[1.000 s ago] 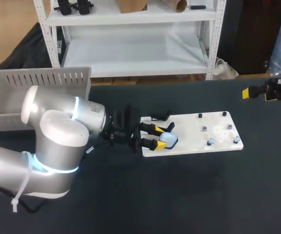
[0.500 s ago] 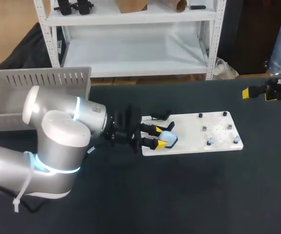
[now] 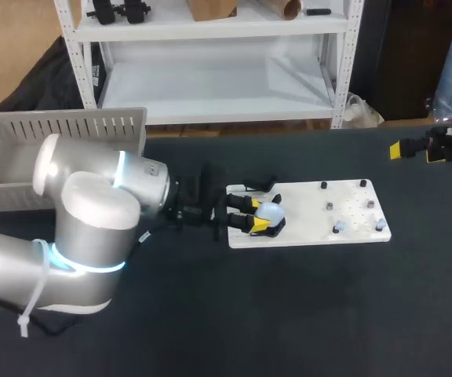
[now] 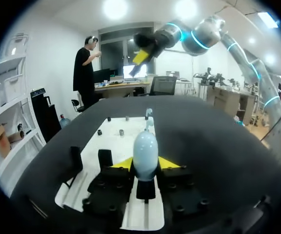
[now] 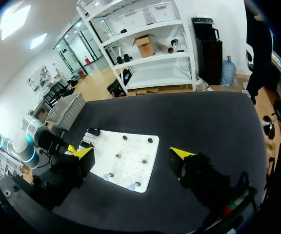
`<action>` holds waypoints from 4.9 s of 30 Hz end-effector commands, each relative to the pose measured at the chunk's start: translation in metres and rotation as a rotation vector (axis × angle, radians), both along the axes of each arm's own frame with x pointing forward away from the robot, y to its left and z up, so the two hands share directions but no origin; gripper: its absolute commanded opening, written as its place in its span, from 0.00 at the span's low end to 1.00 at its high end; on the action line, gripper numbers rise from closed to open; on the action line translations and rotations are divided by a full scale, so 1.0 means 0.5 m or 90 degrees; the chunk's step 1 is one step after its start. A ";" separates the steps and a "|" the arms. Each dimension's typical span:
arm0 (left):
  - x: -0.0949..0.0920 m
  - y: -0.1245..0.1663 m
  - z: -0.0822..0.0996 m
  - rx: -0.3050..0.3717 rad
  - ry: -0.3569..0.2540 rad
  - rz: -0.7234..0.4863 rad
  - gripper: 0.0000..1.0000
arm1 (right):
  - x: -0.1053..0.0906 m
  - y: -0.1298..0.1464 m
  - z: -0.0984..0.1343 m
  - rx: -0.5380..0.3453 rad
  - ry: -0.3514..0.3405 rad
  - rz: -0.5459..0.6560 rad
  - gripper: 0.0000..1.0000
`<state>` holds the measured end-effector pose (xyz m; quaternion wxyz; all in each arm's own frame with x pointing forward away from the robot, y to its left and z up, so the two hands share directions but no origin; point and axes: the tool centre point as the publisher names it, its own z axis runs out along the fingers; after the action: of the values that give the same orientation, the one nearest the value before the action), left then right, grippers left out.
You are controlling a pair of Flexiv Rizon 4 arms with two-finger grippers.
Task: Pick up each earbud case from the left stands, insert the matching earbuds, close the lid, and place the case in the box.
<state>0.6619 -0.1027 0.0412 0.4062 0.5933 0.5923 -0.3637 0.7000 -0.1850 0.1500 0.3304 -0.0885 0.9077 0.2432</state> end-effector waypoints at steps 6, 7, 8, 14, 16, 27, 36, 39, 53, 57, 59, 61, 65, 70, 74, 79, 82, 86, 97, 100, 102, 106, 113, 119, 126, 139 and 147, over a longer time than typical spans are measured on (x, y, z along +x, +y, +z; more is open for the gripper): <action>-0.042 0.036 0.086 -0.094 -0.026 0.008 0.00 | 0.000 0.000 0.000 0.000 0.000 0.000 1.00; -0.046 0.037 0.096 -0.105 -0.030 0.011 0.00 | 0.000 0.000 0.000 0.000 0.000 0.000 1.00; -0.048 0.037 0.105 -0.116 -0.032 0.015 0.00 | 0.000 0.000 0.000 0.000 0.000 0.000 1.00; -0.061 0.033 0.135 -0.155 -0.033 0.022 0.00 | 0.000 0.000 0.000 0.000 0.000 0.000 1.00; -0.065 0.034 0.144 -0.162 -0.036 0.021 0.00 | 0.000 0.000 0.000 0.000 0.000 0.000 1.00; -0.050 0.053 0.177 -0.156 -0.032 0.036 0.00 | 0.000 0.000 0.000 0.000 0.000 0.000 1.00; -0.050 0.053 0.177 -0.156 -0.032 0.036 0.00 | 0.000 0.000 0.000 0.000 0.000 0.000 1.00; -0.050 0.053 0.177 -0.156 -0.032 0.036 0.00 | 0.000 0.000 0.000 0.000 0.000 0.000 1.00; -0.067 -0.024 0.152 -0.230 0.002 -0.066 0.00 | -0.151 0.066 0.055 -0.029 -0.070 0.060 1.00; -0.069 -0.036 0.146 -0.235 0.004 -0.072 0.00 | -0.193 0.086 0.075 -0.043 -0.086 0.083 1.00; -0.068 -0.040 0.144 -0.238 0.001 -0.072 0.00 | -0.215 0.101 0.081 -0.052 -0.093 0.096 1.00; -0.068 -0.044 0.144 -0.240 -0.005 -0.065 0.00 | -0.230 0.120 0.086 -0.056 -0.095 0.114 1.00; -0.067 -0.045 0.145 -0.240 -0.014 -0.043 0.00 | -0.250 0.152 0.086 -0.068 -0.098 0.135 1.00; -0.062 -0.038 0.140 -0.239 -0.019 -0.020 0.00 | -0.269 0.197 0.077 -0.112 -0.109 0.144 1.00; -0.061 -0.037 0.138 -0.237 -0.021 -0.017 0.00 | -0.273 0.224 0.059 -0.142 -0.112 0.138 1.00; -0.061 -0.037 0.138 -0.237 -0.021 -0.017 0.00 | -0.267 0.260 0.038 -0.151 -0.103 0.134 1.00; -0.061 -0.037 0.138 -0.237 -0.021 -0.017 0.00 | -0.256 0.278 0.031 -0.155 -0.101 0.130 1.00; -0.061 -0.037 0.138 -0.237 -0.021 -0.017 0.00 | -0.239 0.305 0.026 -0.157 -0.098 0.135 1.00; -0.061 -0.037 0.138 -0.237 -0.021 -0.017 0.00 | -0.205 0.371 0.011 -0.157 -0.087 0.157 1.00; -0.061 -0.037 0.138 -0.237 -0.021 -0.017 0.00 | -0.201 0.381 0.006 -0.157 -0.084 0.162 1.00; -0.061 -0.037 0.138 -0.237 -0.021 -0.017 0.00 | -0.198 0.385 0.001 -0.158 -0.080 0.164 1.00; -0.061 -0.037 0.138 -0.237 -0.021 -0.017 0.00 | -0.194 0.388 -0.008 -0.161 -0.074 0.166 1.00; -0.061 -0.037 0.138 -0.237 -0.021 -0.017 0.00 | -0.180 0.385 -0.021 -0.165 -0.065 0.159 1.00; -0.061 -0.037 0.138 -0.237 -0.021 -0.017 0.00 | -0.173 0.385 -0.029 -0.165 -0.059 0.156 1.00; -0.061 -0.037 0.138 -0.237 -0.021 -0.017 0.00 | -0.167 0.386 -0.034 -0.165 -0.054 0.157 1.00; -0.061 -0.037 0.138 -0.237 -0.021 -0.017 0.00 | -0.152 0.389 -0.037 -0.171 -0.049 0.154 1.00; -0.061 -0.037 0.138 -0.237 -0.021 -0.017 0.00 | -0.147 0.385 -0.033 -0.172 -0.049 0.147 1.00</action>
<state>0.6331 -0.1211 0.1104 0.5108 0.5231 0.4992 -0.4649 0.6287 0.0055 0.1315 0.3097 -0.2593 0.8948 0.1901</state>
